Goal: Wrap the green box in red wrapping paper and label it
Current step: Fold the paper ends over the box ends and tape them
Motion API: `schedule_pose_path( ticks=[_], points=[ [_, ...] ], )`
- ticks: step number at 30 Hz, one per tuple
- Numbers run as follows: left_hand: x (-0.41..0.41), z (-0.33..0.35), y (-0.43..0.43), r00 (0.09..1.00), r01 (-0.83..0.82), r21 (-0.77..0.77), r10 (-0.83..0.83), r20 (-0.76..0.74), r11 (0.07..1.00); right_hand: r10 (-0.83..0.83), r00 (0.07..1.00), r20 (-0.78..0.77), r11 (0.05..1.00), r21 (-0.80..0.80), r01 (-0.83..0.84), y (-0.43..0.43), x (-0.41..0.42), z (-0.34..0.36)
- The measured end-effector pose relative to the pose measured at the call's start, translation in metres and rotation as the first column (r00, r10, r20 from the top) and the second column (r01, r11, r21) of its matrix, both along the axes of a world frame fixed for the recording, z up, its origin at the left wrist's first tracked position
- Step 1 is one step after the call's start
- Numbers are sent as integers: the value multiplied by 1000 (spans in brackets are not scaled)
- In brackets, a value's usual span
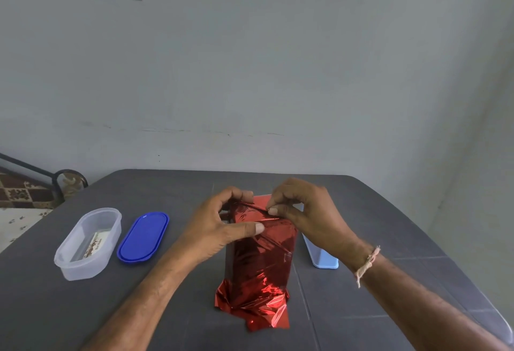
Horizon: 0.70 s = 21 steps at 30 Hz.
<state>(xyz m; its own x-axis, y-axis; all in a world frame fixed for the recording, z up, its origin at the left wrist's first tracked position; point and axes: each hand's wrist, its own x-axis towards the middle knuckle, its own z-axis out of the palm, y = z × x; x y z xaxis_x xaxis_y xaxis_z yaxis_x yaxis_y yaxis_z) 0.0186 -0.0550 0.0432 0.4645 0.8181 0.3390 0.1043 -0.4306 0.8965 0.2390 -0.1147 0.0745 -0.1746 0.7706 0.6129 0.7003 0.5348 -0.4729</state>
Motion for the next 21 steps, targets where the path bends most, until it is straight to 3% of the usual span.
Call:
schedule_pose_path(
  ticks=[21],
  points=[
    [3,-3,2,999,16,-14,-15,47,1000,59,972,226,995,65,-75,2,8,5]
  ],
)
